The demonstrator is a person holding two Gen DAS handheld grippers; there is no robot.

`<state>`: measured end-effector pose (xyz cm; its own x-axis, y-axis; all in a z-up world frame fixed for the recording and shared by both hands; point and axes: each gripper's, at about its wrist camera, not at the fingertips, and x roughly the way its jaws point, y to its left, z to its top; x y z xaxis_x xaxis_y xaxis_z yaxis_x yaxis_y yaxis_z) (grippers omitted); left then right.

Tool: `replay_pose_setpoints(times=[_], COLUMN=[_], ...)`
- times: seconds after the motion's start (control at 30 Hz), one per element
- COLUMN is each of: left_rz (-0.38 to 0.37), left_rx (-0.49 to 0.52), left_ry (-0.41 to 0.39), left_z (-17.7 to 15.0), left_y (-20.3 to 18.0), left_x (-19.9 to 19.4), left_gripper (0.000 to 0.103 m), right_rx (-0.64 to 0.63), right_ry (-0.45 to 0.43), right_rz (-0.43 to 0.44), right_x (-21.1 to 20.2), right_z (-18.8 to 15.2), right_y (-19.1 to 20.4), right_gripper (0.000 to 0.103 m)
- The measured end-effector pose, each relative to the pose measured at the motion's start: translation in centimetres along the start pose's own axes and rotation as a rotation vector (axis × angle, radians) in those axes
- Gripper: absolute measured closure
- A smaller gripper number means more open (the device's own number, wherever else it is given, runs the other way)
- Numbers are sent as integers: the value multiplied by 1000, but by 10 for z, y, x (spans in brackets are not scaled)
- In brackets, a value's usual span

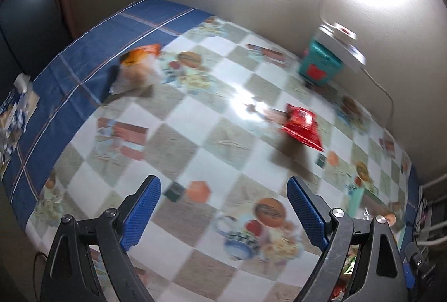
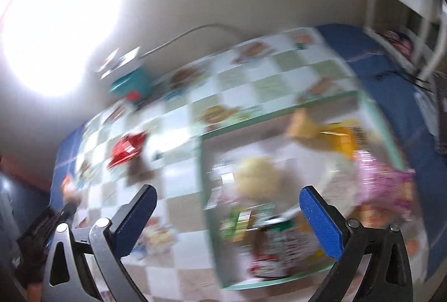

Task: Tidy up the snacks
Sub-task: 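Move both tools back toward the red bag and orange bag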

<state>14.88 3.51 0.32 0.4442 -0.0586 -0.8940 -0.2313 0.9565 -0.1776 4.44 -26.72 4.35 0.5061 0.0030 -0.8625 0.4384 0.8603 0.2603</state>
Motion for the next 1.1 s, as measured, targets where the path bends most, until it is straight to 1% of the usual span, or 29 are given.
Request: replay_pose_setpoints(times=[0.1, 0.23, 0.4, 0.47, 0.57, 0.63, 0.7, 0.77, 0.87, 0.9, 0.97, 1.1], left_rz=[31, 62, 88, 79, 75, 63, 1, -39, -23, -21, -57, -108], left_rx=[-38, -98, -177, -203, -207, -197, -208, -208, -162, -145, -117, -161], left_ry=[-6, -19, 0, 0, 8, 0, -10, 4, -9, -1, 36, 99], left_z=[8, 17, 24, 26, 32, 37, 41, 48, 66, 73, 91, 121], left_y=[26, 62, 104, 116, 125, 127, 133, 137, 137, 137, 137, 142], left_x=[0, -1, 5, 7, 13, 15, 19, 28, 39, 43, 52, 70], left_gripper=[11, 11, 11, 11, 11, 11, 11, 11, 9, 9, 9, 9], right_rx=[-67, -132, -174, -186, -182, -171, -166, -166, -179, -186, -197, -202], right_ry=[27, 67, 111, 132, 153, 166, 179, 190, 195, 194, 194, 210], right_rz=[36, 51, 52, 46, 53, 57, 53, 58, 53, 53, 46, 57], right_x=[11, 27, 47, 58, 68, 75, 82, 90, 101, 105, 113, 130], right_z=[-11, -26, -38, -40, -42, -39, -35, -28, -16, -12, 1, 21], right_y=[35, 69, 91, 98, 108, 114, 121, 129, 142, 147, 158, 178], right_gripper=[0, 0, 0, 0, 0, 0, 0, 0, 0, 0, 0, 0])
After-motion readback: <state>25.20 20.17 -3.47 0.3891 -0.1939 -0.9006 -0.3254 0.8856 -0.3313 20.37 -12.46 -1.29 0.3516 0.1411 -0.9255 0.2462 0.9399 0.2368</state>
